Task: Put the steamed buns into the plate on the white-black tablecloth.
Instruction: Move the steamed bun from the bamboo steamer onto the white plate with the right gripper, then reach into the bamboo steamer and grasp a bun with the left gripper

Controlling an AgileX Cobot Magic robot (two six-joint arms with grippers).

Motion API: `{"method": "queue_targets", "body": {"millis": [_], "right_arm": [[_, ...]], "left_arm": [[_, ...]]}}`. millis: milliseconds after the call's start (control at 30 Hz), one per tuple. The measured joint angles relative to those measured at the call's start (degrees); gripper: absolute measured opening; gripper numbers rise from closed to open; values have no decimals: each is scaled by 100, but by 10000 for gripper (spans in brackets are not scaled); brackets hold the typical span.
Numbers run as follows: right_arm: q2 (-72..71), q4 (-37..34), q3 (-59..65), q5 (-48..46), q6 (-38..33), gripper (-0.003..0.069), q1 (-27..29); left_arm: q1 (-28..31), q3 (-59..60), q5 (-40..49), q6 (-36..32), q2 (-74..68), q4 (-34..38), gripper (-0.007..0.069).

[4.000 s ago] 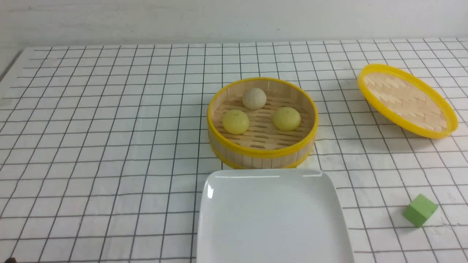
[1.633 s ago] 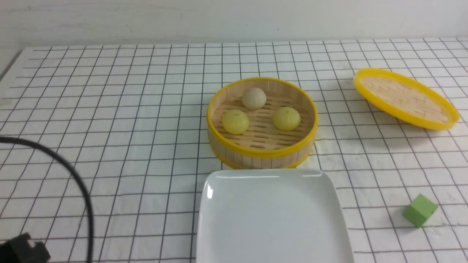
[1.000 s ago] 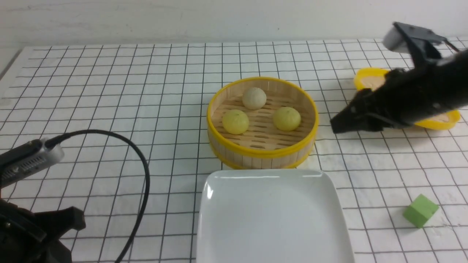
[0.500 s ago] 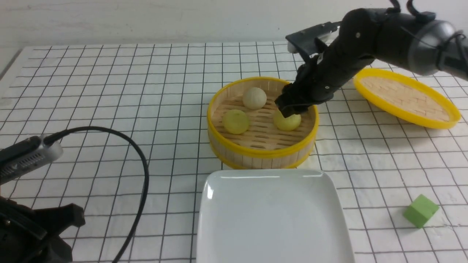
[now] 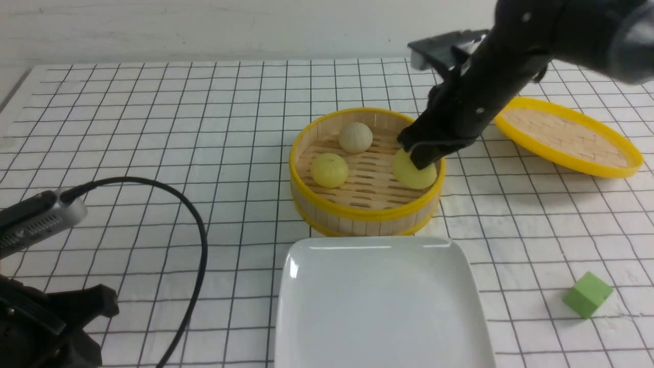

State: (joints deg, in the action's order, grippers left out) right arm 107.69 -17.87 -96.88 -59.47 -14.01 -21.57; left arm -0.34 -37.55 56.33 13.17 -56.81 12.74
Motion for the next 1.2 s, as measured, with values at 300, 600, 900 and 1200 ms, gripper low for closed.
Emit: {"method": "queue_targets", "body": {"millis": [300, 600, 900, 1200], "right_arm": [[-1072, -567, 2913, 1278, 19, 38, -528], [-803, -706, 3523, 2486, 106, 276, -908], [-1638, -602, 2655, 587, 124, 321, -71], [-3590, -248, 3892, -327, 124, -15, 1333]], "left_arm": [[0, 0, -152, 0, 0, 0, 95], [0, -13, -778, -6, -11, -31, 120], [0, -902, -766, -339, -719, 252, 261], [-473, -2147, -351, -1984, -2356, 1860, 324]]}}
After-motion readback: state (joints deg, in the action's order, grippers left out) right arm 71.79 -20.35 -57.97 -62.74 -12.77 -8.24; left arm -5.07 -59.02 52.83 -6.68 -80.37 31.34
